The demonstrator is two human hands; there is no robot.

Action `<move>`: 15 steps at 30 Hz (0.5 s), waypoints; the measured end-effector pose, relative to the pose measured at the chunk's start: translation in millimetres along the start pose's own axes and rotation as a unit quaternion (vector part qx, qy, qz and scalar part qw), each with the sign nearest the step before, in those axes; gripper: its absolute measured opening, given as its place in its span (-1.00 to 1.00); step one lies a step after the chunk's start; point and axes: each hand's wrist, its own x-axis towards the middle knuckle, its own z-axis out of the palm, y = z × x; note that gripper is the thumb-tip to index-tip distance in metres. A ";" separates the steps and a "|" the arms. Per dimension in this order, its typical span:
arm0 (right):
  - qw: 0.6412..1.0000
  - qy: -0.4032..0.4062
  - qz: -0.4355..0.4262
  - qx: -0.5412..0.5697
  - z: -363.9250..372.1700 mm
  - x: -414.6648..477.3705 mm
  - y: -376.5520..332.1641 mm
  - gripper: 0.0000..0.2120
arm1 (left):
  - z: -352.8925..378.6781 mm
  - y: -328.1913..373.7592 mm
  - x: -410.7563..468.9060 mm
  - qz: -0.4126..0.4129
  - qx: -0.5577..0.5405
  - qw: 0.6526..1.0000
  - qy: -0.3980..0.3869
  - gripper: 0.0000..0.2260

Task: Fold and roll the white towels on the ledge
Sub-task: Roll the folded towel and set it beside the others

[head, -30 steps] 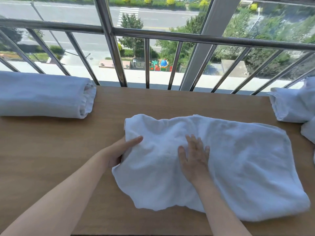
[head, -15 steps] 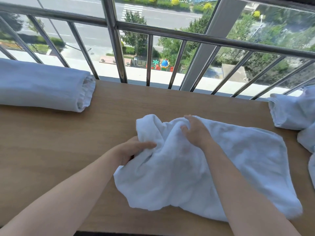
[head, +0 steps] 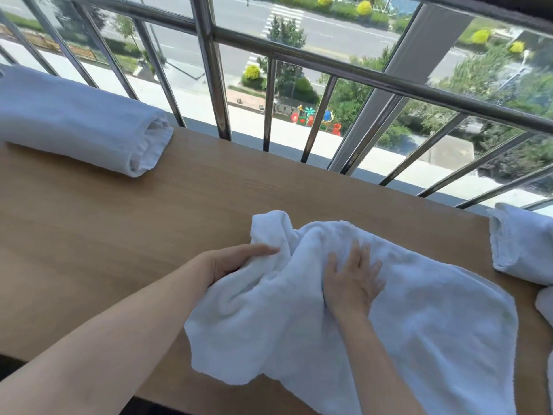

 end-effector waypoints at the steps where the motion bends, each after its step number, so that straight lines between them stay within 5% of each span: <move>1: 1.000 -0.003 -0.002 0.005 4.6 -2.8 8.0 -0.38 | 8.4 -2.0 4.3 0.004 -0.008 1.000 -0.006 -0.42; 4: 0.999 0.025 -0.029 0.038 13.9 -6.3 13.3 -0.38 | 34.6 -10.6 2.0 0.013 0.006 1.000 0.004 -0.60; 8: 0.990 0.067 -0.058 0.114 15.7 -1.8 18.6 -0.40 | 52.1 -18.7 4.8 0.043 -0.017 0.996 0.071 -0.51; 15: 0.959 0.115 -0.058 0.252 13.3 -3.9 30.1 -0.36 | 80.2 -2.2 14.7 -0.056 0.151 0.987 0.004 -0.39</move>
